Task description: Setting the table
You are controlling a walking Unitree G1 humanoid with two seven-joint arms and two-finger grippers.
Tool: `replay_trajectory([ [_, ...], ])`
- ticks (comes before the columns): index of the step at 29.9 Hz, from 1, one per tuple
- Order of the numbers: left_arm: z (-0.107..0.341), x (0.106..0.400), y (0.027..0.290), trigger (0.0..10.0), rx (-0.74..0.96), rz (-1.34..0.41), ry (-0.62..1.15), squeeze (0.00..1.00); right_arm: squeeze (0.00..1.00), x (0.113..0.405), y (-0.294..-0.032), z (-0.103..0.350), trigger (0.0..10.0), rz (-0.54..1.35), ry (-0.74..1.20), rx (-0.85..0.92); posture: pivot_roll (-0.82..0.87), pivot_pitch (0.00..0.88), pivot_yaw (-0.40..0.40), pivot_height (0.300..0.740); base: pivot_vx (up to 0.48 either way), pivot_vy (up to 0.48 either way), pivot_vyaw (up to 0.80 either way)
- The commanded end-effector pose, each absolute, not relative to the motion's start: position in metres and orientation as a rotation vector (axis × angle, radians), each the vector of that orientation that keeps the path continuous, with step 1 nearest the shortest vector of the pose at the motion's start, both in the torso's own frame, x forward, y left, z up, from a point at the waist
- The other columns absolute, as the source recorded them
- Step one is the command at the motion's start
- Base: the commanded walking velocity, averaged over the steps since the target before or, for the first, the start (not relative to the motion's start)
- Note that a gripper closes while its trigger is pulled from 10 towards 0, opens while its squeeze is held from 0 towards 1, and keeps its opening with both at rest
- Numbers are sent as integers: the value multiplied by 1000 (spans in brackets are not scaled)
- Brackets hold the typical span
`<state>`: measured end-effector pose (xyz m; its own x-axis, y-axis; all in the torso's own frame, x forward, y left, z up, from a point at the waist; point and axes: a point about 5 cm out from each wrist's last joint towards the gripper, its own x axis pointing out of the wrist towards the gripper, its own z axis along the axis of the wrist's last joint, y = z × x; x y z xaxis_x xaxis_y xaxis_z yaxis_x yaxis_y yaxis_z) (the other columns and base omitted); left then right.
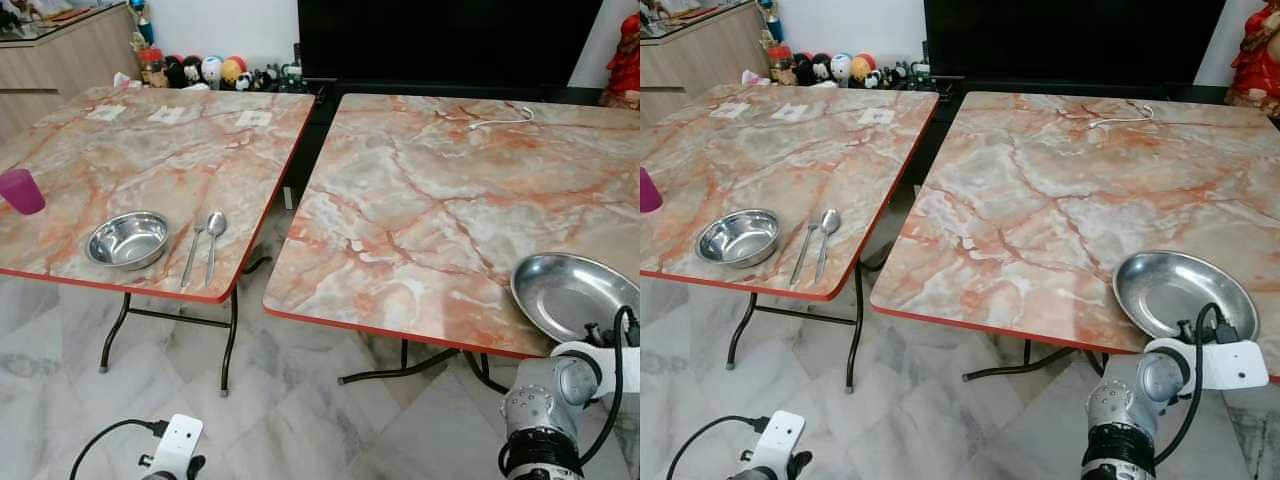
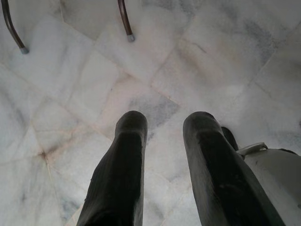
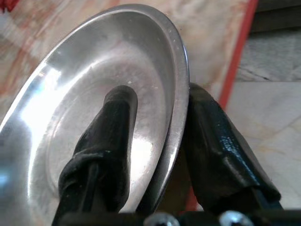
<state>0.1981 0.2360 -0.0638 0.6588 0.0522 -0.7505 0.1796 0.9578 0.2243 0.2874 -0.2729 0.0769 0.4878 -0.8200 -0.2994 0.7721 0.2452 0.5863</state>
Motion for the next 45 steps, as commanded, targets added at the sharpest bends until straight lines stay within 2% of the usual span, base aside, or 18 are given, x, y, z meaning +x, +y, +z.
replay_trajectory([
  [1,-63,197,240,10000,293,-69,858,0,0,295,-271,84,10000,-1054,-79,752,55,0,28,740,0,0,0],
  [3,-64,197,240,10000,293,-69,858,0,0,297,-271,86,10000,-1048,-89,758,50,0,28,740,0,0,0],
  [4,-64,197,240,10000,294,-69,859,0,102,297,-271,86,10000,-1049,-89,757,53,0,25,740,0,0,0],
  [5,-64,197,240,10000,294,-70,859,0,1000,297,-272,86,10000,-1049,-88,757,53,0,25,740,0,0,0],
  [8,-64,196,240,10000,291,-68,859,0,1000,300,-272,90,10000,-1038,-101,747,53,0,25,740,0,0,0],
  [9,-64,196,240,10000,291,-68,860,0,749,300,-272,90,10000,-1043,-99,746,53,0,25,740,0,0,0],
  [10,-64,196,240,10000,291,-68,860,0,573,299,-272,89,10000,-1049,-94,743,53,0,25,740,0,0,0],
  [11,-64,195,240,10000,291,-68,862,0,0,298,-272,88,10000,-1062,-90,742,52,0,22,740,0,0,0],
  [24,-66,193,239,10000,288,-70,865,0,0,294,-276,82,10000,-1091,-50,724,51,0,20,740,0,0,0],
  [25,-66,193,239,10000,286,-69,864,0,1000,295,-274,79,10000,-1091,-19,721,53,0,19,740,0,0,0],
  [31,-66,193,239,10000,284,-67,862,0,1000,300,-272,78,10000,-1075,29,696,53,0,17,740,0,0,0],
  [32,-66,193,239,10000,284,-67,862,0,502,302,-271,78,10000,-1071,35,691,56,0,16,740,0,0,0],
  [33,-66,193,239,10000,284,-67,862,0,125,303,-271,79,10000,-1071,36,691,56,0,16,740,0,0,0],
  [34,-65,193,239,10000,283,-65,861,0,0,304,-271,80,10000,-1068,33,685,56,0,16,740,0,0,0],
  [45,-66,193,240,10000,285,-65,862,0,0,315,-265,92,10000,-992,-11,642,54,0,15,740,0,0,0],
])
